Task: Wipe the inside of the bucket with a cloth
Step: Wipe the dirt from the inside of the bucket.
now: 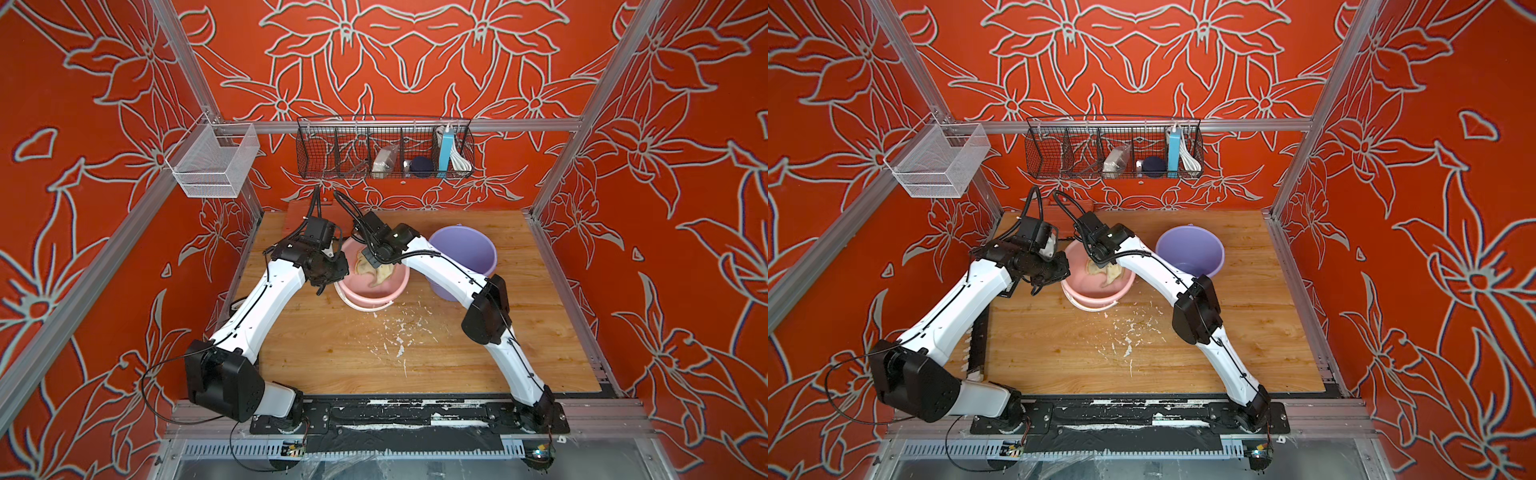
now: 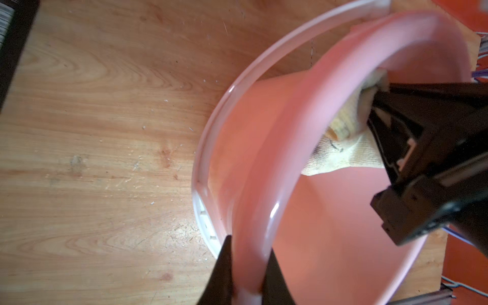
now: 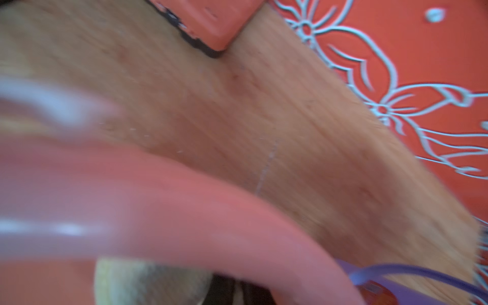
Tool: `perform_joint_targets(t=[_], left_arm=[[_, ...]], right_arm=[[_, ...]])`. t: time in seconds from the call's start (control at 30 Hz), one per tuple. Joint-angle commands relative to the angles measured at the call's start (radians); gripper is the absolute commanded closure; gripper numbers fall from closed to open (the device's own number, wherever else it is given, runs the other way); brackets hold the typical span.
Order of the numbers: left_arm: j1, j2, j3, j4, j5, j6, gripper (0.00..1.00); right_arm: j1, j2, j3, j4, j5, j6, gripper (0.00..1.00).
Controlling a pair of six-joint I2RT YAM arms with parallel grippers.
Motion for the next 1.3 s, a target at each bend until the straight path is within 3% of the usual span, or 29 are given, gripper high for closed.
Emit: perform_joint_targets(t=[0.0,0.13,0.4,0.53,0.67,0.77,0.9,0.97,1.1,1.27], left_arm=[[-0.006,-0.046,0.015,-0.062,-0.083,0.032,1.0],[-0.006,-0.067,0.008,-0.026,-0.154,0.025,1.0],[-0.006,-0.067,0.038,0.019,-0.231,0.018,1.0],[-0.006,-0.058,0.044,0.028,-0.228,0.01,1.0],[-0.007,-0.052,0.034,0.044,-0.215,0.0,1.0],[-0.01,-0.046,0.027,0.048,-0.211,-0.002,1.0],[-0.016,-0.05,0.011,0.06,-0.199,-0.008,1.0],[-0.017,-0.045,0.015,0.053,-0.19,-0.003,1.0],[-0.018,-0.049,0.033,0.03,-0.175,0.012,1.0],[-0.018,-0.053,0.065,-0.051,-0.081,0.027,1.0]], right_arm=[[-0.02,0.018,0.016,-0.094,0.228,0.021,1.0],[-0.02,-0.024,-0.045,-0.158,0.196,0.055,1.0],[-0.008,-0.145,-0.212,-0.206,-0.06,0.093,1.0],[0.002,-0.192,-0.301,-0.183,-0.348,0.074,1.0],[0.011,-0.273,-0.411,-0.03,-0.692,0.108,1.0],[0.016,-0.33,-0.467,0.097,-0.862,0.163,1.0],[0.015,-0.366,-0.502,0.244,-0.986,0.225,1.0],[0.016,-0.338,-0.455,0.18,-0.912,0.225,1.0],[0.012,-0.239,-0.316,-0.073,-0.613,0.148,1.0],[-0.015,-0.236,-0.336,-0.081,-0.322,0.141,1.0]])
